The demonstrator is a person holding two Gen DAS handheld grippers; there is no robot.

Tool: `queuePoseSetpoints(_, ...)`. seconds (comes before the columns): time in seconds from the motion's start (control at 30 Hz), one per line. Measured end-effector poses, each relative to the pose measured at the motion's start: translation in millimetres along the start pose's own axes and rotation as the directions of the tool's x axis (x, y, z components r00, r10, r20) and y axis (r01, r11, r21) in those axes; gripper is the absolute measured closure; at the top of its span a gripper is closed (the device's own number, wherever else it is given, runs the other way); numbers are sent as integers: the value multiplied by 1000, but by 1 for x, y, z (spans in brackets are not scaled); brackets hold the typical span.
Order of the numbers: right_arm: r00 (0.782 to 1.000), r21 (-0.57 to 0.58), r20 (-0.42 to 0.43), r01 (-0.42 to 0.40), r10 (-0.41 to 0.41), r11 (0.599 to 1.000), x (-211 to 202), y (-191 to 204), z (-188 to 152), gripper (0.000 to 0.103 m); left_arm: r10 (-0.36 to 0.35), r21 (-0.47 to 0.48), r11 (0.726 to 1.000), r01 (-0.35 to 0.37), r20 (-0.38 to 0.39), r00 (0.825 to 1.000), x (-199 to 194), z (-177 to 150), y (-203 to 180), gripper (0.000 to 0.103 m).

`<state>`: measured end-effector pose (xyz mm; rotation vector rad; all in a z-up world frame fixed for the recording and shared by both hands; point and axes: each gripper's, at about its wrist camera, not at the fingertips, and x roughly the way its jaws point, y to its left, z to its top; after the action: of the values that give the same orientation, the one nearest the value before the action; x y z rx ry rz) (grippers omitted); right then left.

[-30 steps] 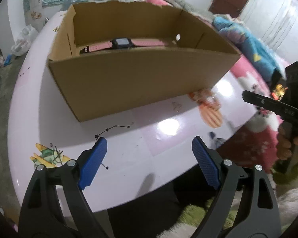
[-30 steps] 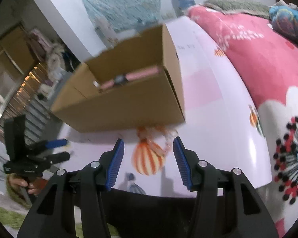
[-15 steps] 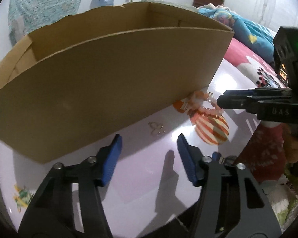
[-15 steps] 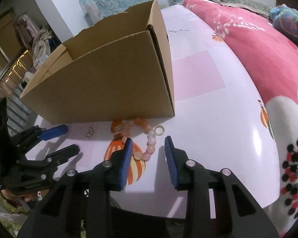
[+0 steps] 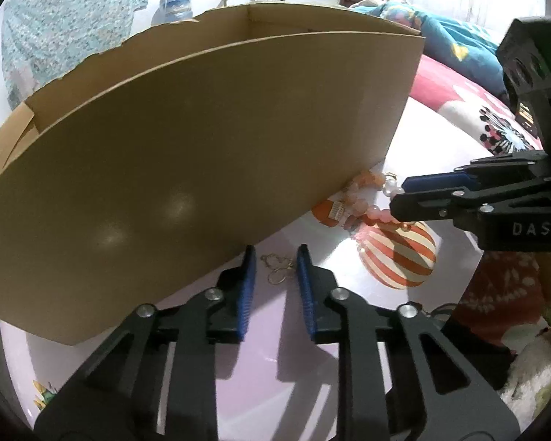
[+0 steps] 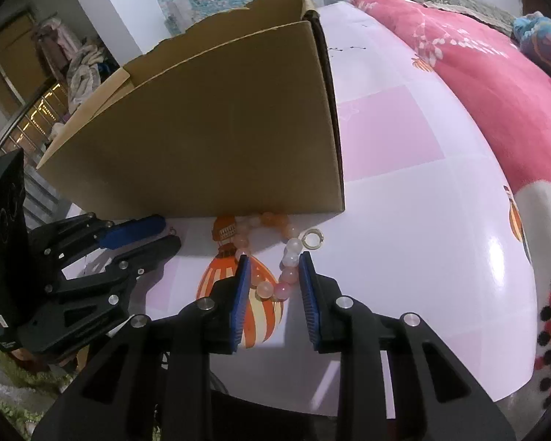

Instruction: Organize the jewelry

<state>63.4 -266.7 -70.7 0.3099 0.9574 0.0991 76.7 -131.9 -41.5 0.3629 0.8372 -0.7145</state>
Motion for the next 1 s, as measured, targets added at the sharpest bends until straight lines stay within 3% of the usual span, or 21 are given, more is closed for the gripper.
queuePoseSetpoints(0.07, 1000, 0, -2, -7, 7, 1000, 1, -1, 1, 80, -4, 11, 1000, 4, 7, 1000, 0, 0, -2, 92)
queuePoseSetpoints(0.37, 999, -24, -29, -15, 14, 1000, 3, 5, -4, 91, 7, 0, 1000, -7, 12, 1000, -2, -4, -2, 92)
queuePoseSetpoints(0.57, 999, -12, -45, -18, 17, 1000, -1, 8, -10, 92, 23, -28, 999, -22, 10, 1000, -10, -13, 4, 92)
queuePoseSetpoints(1.0, 985, -36, -110, -134, 129, 990, 3, 33, -23, 92, 54, -99, 994, -53, 7, 999, -19, -27, 20, 92)
